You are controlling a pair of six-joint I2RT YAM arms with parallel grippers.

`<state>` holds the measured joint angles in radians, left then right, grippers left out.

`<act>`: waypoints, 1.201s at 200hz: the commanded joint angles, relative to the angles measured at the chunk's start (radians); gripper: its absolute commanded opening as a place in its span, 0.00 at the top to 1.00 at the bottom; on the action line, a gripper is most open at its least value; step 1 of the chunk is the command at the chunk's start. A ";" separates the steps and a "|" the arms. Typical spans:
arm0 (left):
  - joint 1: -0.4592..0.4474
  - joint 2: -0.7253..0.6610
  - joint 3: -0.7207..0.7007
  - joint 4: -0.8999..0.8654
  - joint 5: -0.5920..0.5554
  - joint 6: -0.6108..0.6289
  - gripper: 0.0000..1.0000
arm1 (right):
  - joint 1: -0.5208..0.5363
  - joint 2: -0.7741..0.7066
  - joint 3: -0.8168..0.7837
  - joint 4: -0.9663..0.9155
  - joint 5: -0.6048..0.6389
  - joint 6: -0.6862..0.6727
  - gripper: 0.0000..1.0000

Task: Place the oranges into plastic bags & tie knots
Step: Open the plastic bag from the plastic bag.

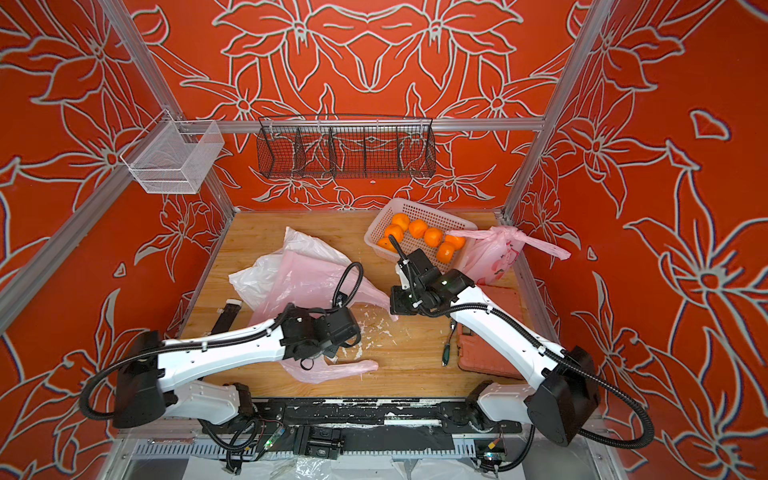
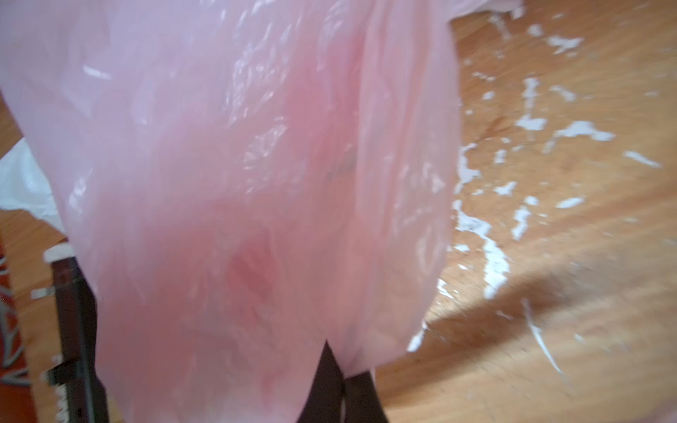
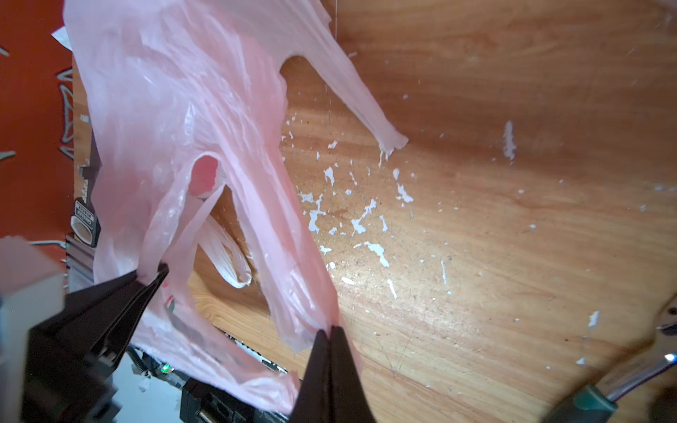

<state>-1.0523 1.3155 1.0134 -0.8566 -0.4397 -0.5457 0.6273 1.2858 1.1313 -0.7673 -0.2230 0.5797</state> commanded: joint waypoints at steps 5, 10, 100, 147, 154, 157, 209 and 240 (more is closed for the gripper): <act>0.080 -0.109 0.012 0.090 0.229 0.071 1.00 | -0.005 -0.066 0.086 0.002 0.077 -0.087 0.68; 0.112 -0.129 0.014 0.105 0.272 0.077 1.00 | -0.006 -0.084 0.094 0.012 0.083 -0.099 0.60; 0.389 -0.172 0.240 0.243 0.762 0.094 1.00 | -0.008 -0.472 -0.021 0.141 0.419 -0.055 0.02; 0.394 -0.116 0.363 0.281 0.903 0.063 1.00 | -0.064 -0.505 -0.013 0.001 0.587 -0.010 0.16; 0.394 -0.116 0.360 0.282 0.895 0.067 1.00 | -0.070 -0.492 -0.010 0.007 0.539 -0.022 0.19; 0.394 -0.116 0.358 0.279 0.888 0.071 1.00 | -0.071 -0.486 -0.007 0.011 0.507 -0.028 0.20; 0.432 -0.122 0.234 0.294 0.828 0.076 1.00 | -0.072 -0.329 -0.052 0.252 -0.066 0.040 0.23; 0.433 -0.133 0.202 0.318 0.818 0.081 1.00 | -0.056 -0.210 -0.034 0.443 -0.273 0.158 0.14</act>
<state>-0.6228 1.1946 1.2221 -0.5823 0.3862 -0.4713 0.5568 1.0161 1.0832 -0.5106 -0.2562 0.6193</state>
